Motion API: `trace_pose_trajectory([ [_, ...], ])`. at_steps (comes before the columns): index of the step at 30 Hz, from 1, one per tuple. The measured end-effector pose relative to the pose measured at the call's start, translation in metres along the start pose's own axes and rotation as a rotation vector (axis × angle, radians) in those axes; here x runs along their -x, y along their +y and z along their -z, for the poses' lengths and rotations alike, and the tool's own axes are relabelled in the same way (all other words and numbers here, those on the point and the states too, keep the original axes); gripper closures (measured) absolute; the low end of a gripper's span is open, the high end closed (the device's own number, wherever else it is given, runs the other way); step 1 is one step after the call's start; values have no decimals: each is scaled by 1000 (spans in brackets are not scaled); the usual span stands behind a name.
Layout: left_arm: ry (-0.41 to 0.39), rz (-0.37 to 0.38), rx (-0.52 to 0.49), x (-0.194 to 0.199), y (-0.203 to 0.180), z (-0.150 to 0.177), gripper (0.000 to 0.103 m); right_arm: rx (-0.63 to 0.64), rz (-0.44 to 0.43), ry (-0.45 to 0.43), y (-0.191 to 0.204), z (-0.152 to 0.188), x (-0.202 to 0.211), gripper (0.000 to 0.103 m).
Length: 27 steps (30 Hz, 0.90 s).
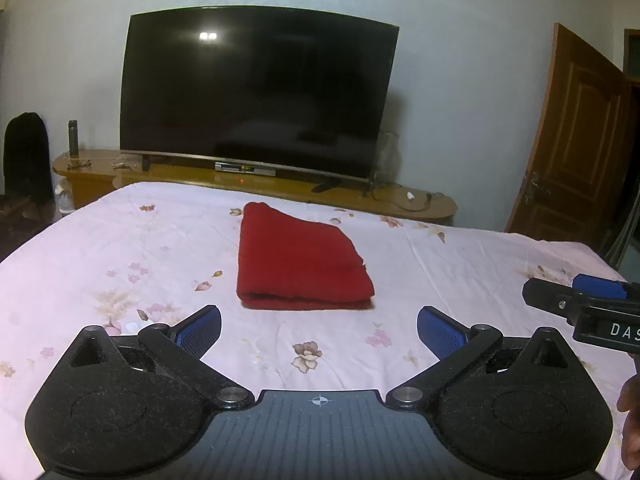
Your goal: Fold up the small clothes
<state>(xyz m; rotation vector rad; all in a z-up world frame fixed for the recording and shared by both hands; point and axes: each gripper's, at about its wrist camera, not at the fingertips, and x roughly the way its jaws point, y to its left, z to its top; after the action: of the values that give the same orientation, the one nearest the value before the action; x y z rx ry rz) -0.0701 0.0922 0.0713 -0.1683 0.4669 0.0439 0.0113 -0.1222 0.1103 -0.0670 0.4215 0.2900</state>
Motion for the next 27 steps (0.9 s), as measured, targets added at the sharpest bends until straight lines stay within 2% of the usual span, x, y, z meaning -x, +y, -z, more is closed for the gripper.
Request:
trace_pose_trajectory([
  [23, -13, -7, -5, -2, -1, 2, 0, -10, -4, 1, -4, 1, 0, 12],
  [27, -28, 11, -18, -1, -1, 4, 0, -7, -8, 2, -5, 1, 1, 11],
])
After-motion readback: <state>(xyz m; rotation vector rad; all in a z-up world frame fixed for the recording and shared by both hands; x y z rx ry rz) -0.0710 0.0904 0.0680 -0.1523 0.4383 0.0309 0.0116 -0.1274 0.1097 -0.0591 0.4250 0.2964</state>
